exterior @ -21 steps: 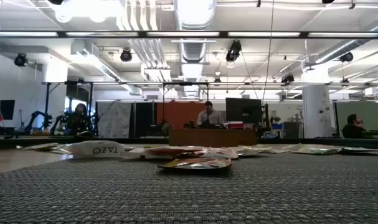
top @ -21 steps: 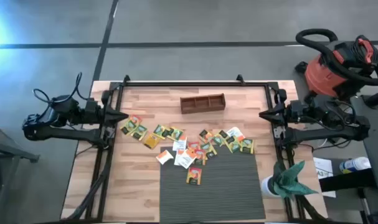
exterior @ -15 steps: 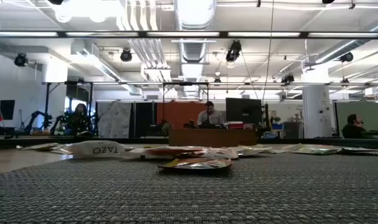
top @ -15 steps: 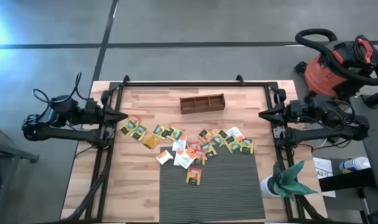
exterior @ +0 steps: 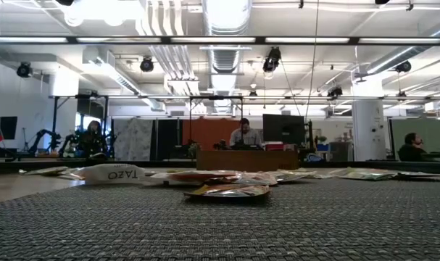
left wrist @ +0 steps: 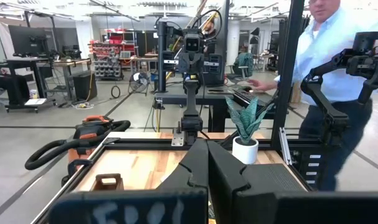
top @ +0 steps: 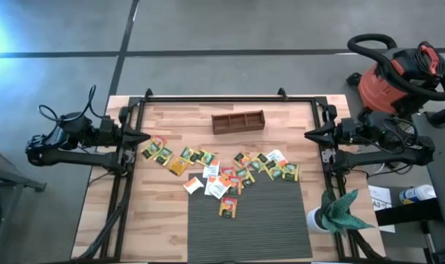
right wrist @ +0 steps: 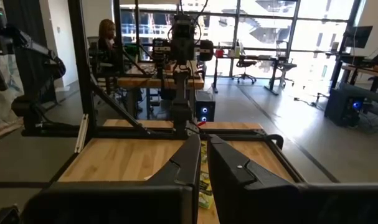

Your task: Pick & Place Tea

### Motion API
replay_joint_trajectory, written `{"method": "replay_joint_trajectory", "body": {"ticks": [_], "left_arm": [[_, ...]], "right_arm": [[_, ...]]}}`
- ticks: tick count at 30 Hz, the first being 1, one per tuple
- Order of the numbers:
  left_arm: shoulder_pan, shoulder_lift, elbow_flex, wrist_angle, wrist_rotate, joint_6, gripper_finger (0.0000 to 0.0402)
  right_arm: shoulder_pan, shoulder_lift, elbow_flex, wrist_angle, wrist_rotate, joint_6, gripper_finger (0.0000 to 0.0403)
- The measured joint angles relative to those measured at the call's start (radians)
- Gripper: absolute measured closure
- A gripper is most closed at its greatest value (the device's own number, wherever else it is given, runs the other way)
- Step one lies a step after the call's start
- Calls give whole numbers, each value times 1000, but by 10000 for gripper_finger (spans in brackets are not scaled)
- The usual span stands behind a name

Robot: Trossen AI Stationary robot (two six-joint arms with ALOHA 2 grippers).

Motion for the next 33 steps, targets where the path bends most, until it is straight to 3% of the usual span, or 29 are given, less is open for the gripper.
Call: {"method": "replay_joint_trajectory", "body": {"ticks": [24,33], "left_arm": [[0,0,0,0,0,0,402],[0,0,0,0,0,0,402]], "right_arm": [[0,0,0,0,0,0,374],[0,0,0,13,0,133,374]]}}
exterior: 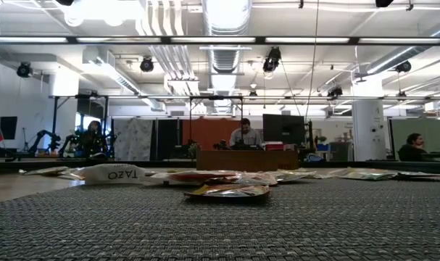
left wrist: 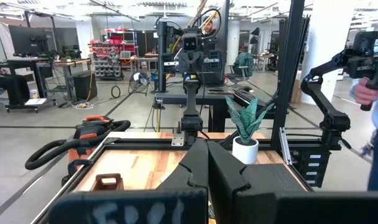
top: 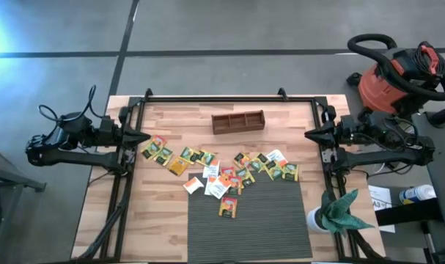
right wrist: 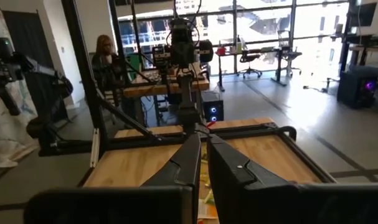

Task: Pick & Place Tea
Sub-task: Put the white tea bag into the right section of the wooden organizer

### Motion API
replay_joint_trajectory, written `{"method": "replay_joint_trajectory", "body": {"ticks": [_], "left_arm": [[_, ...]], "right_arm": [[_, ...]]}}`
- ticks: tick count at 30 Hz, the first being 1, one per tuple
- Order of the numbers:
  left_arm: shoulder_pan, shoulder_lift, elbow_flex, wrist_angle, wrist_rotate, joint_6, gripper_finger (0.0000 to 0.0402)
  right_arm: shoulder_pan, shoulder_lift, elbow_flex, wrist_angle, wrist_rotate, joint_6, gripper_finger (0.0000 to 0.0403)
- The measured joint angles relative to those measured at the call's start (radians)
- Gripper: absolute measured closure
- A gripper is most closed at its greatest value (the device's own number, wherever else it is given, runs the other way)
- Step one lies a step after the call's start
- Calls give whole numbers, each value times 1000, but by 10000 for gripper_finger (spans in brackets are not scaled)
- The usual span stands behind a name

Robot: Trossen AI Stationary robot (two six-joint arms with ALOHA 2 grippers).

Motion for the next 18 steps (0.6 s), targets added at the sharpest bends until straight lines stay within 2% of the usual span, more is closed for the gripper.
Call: {"method": "replay_joint_trajectory", "body": {"ticks": [5,10,18], "left_arm": [[0,0,0,0,0,0,402],[0,0,0,0,0,0,402],[-1,0,0,10,-18,11,402]], "right_arm": [[0,5,0,4,24,-15,374],[-2,14,0,2,30,329,374],[-2,57,-1,54,80,592,374]]}}
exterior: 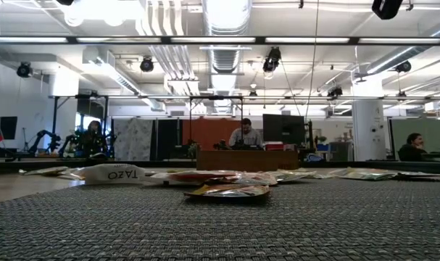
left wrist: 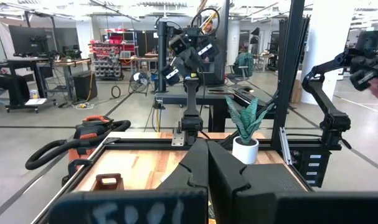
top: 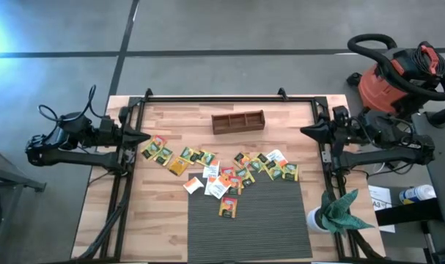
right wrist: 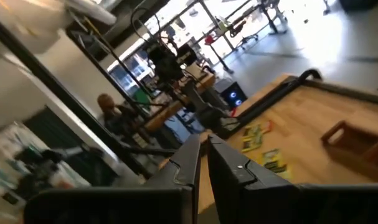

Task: Pick & Place Tea
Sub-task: Put the white tea bag into the right section of the wooden organizer

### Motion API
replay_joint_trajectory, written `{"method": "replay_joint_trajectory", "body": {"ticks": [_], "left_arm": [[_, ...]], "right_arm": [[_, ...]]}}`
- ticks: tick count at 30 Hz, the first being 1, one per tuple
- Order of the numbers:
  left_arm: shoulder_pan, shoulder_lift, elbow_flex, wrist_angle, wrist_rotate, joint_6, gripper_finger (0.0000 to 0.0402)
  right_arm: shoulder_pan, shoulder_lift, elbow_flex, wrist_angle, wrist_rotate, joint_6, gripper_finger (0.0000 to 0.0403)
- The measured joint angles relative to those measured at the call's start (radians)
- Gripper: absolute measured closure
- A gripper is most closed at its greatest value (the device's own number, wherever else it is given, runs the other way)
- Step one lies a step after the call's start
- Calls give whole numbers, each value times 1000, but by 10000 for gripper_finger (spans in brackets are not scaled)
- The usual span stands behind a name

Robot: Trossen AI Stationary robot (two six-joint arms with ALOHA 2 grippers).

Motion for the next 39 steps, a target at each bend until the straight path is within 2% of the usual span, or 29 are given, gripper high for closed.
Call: {"method": "replay_joint_trajectory", "body": {"ticks": [4,8,12,15,20,23,25,26,29,32,36,39], "left_arm": [[0,6,0,74,-66,-39,402],[-1,24,0,195,-51,-332,402],[0,28,0,253,-51,-435,402],[-1,28,0,286,-54,-431,402],[0,49,0,291,-69,-378,402],[0,72,0,291,-133,-328,401],[0,95,0,292,-188,-323,399],[-1,108,0,292,-247,-341,397],[0,156,0,276,-409,-492,386],[0,207,0,259,-521,-598,371],[1,264,-1,238,-456,-574,357],[1,300,-1,239,-451,-619,356]], "right_arm": [[0,64,0,76,4,52,374],[0,152,-1,186,28,52,374],[-10,271,-1,216,134,18,374],[-59,348,5,90,189,103,374],[-124,464,47,-249,186,298,374],[-125,537,68,-398,160,352,369],[-125,582,78,-442,128,362,356],[-125,606,78,-454,116,361,348],[-132,661,81,-456,99,331,316],[-153,696,82,-456,83,294,278],[-203,720,81,-509,10,223,234],[-249,728,78,-535,-19,142,217]]}}
